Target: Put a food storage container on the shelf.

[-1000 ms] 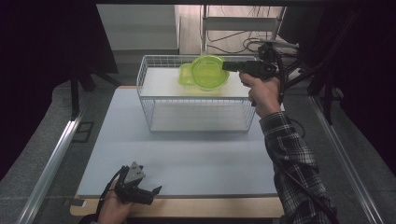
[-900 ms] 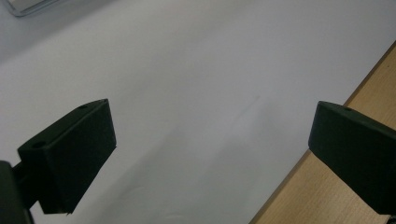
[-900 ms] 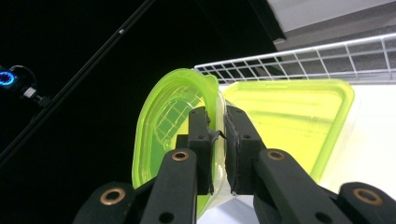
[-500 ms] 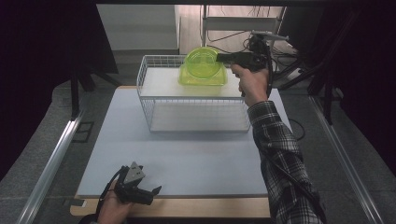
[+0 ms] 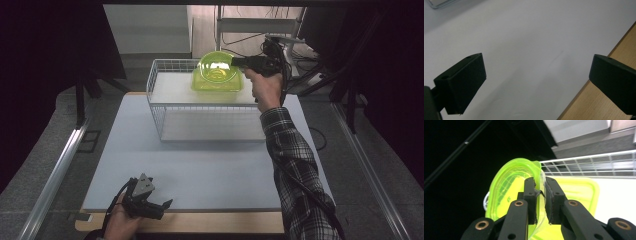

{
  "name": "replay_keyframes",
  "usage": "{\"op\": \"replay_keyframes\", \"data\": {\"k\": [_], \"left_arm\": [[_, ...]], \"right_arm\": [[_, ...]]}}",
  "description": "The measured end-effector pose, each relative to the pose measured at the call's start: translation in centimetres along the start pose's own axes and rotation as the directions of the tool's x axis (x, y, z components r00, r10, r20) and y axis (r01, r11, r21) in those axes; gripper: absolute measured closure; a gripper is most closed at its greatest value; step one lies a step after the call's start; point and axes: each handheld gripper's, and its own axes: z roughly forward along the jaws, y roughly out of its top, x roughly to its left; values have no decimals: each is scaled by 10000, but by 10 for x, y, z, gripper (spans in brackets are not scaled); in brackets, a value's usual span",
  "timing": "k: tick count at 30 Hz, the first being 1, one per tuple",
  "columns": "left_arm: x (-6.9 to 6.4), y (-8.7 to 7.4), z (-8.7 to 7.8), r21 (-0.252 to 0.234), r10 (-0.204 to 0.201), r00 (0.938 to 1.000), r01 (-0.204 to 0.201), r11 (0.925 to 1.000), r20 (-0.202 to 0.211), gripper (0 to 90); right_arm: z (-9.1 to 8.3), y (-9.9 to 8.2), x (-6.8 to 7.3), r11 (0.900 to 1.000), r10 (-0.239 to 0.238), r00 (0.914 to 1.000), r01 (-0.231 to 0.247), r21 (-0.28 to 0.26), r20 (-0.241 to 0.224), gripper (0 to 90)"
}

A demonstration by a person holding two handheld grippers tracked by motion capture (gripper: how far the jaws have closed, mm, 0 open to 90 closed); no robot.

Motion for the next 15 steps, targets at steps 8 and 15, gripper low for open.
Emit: {"op": "replay_keyframes", "data": {"k": [8,15], "left_arm": [[0,0,0,54,32,10000,-32,10000,3,8],[-1,0,1,120,94,10000,-94,9999,-20,9]], "right_arm": [[4,1,0,9993,-375,9947,382,-54,961,761],[3,0,-3,9994,-346,9954,354,-66,897,729]]}}
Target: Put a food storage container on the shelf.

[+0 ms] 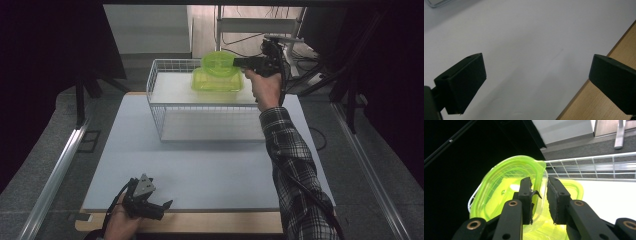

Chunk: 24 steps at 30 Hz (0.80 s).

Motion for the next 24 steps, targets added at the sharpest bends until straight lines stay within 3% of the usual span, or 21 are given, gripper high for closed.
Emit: {"op": "replay_keyframes", "data": {"k": [14,17,24], "left_arm": [[0,0,0,43,20,10000,-20,10000,-24,9],[0,0,0,10,-15,10000,15,10000,-3,8],[0,0,0,10,-21,10000,21,10000,-5,8]], "right_arm": [[-14,-1,-1,9998,-110,9993,105,-149,-365,650],[-19,-4,-1,9998,-198,9983,194,-84,-541,593],[-24,-13,5,9963,-821,9942,837,213,-688,502]]}}
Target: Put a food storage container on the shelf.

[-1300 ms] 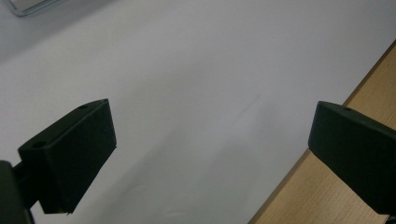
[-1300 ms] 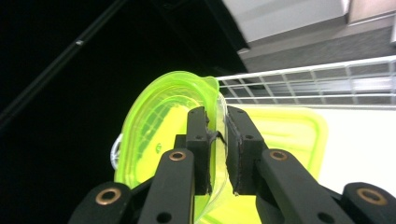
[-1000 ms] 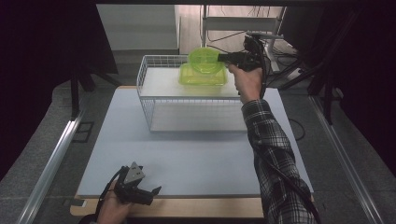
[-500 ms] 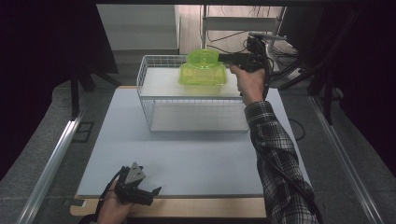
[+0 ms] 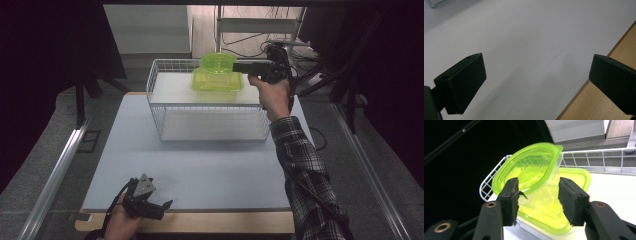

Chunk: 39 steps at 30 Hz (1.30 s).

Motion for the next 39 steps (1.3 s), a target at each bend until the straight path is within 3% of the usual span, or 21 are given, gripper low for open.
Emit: {"op": "replay_keyframes", "data": {"k": [10,20,28,39], "left_arm": [[0,0,0,24,14,10000,-14,10000,-11,8],[0,0,0,-29,-48,10000,48,10000,53,6],[0,0,0,-32,-27,10000,27,10000,32,7],[0,0,1,-11,-9,10000,9,10000,50,7]], "right_arm": [[-5,-16,7,9956,-814,9964,825,455,-251,424],[-6,-39,13,9805,-1750,9840,1772,847,-329,319],[-5,-51,15,9696,-2182,9750,2216,1037,-428,272],[-5,-70,11,9621,-2366,9700,2419,1259,-559,211]]}}
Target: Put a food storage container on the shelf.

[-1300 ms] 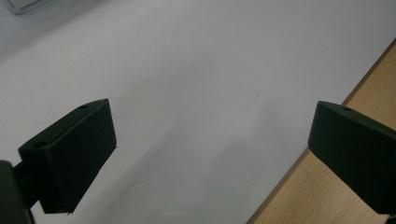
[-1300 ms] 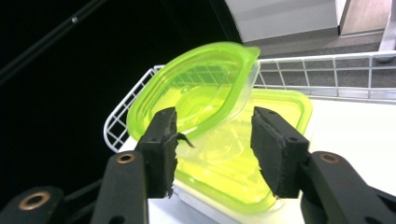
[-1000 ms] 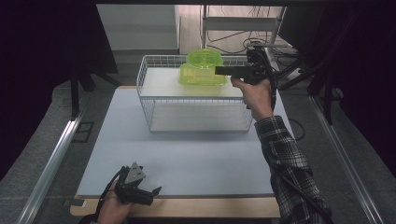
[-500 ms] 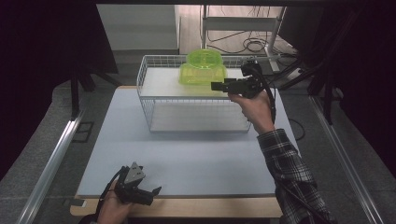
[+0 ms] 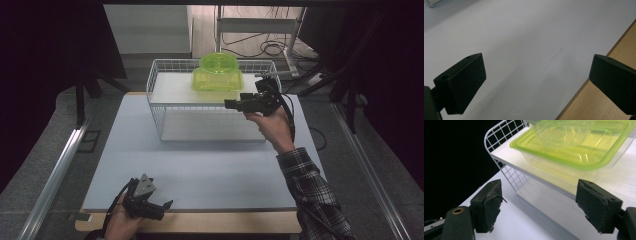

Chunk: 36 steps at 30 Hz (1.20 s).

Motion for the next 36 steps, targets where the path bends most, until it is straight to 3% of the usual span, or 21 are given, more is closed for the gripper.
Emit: {"op": "replay_keyframes", "data": {"k": [18,21,23,36], "left_arm": [[0,0,0,16,27,10000,-27,10000,12,7],[0,0,0,64,-13,10000,13,10000,62,9],[0,1,1,152,-143,9994,139,9998,306,13],[-1,0,0,-32,16,9998,-16,10000,184,12]], "right_arm": [[-3,-34,0,9984,-472,9988,469,329,90,119],[-3,-41,1,9982,-504,9987,503,336,32,107],[-3,-45,2,9977,-553,9985,553,388,-9,100],[-2,-65,9,9920,-1090,9940,1080,649,121,70]]}}
